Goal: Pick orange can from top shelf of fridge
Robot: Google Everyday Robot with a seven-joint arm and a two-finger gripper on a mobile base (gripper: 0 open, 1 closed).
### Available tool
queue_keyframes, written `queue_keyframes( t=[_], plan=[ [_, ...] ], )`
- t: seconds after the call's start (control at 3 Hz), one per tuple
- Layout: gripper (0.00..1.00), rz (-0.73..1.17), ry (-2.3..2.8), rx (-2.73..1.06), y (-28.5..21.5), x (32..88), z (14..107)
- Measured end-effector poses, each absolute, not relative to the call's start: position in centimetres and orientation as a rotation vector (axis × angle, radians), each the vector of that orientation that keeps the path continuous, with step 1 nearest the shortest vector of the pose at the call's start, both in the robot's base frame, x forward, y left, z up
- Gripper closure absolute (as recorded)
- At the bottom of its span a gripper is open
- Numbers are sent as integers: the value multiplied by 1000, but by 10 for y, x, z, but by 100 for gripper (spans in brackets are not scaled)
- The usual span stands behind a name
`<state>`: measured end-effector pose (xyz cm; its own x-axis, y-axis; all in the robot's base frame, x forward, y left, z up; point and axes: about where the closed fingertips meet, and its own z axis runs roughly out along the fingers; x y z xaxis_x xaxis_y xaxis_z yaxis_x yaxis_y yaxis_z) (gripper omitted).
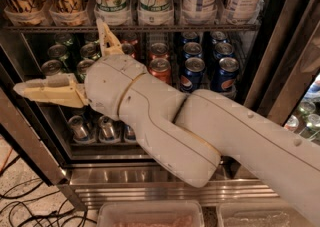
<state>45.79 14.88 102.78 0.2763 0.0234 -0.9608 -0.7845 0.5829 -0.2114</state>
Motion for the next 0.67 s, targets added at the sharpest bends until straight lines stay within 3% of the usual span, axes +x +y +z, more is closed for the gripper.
queue_keyframes(
  t=[0.67],
  plan=[
    [0, 636, 1288, -762, 142, 473, 1010]
  ],
)
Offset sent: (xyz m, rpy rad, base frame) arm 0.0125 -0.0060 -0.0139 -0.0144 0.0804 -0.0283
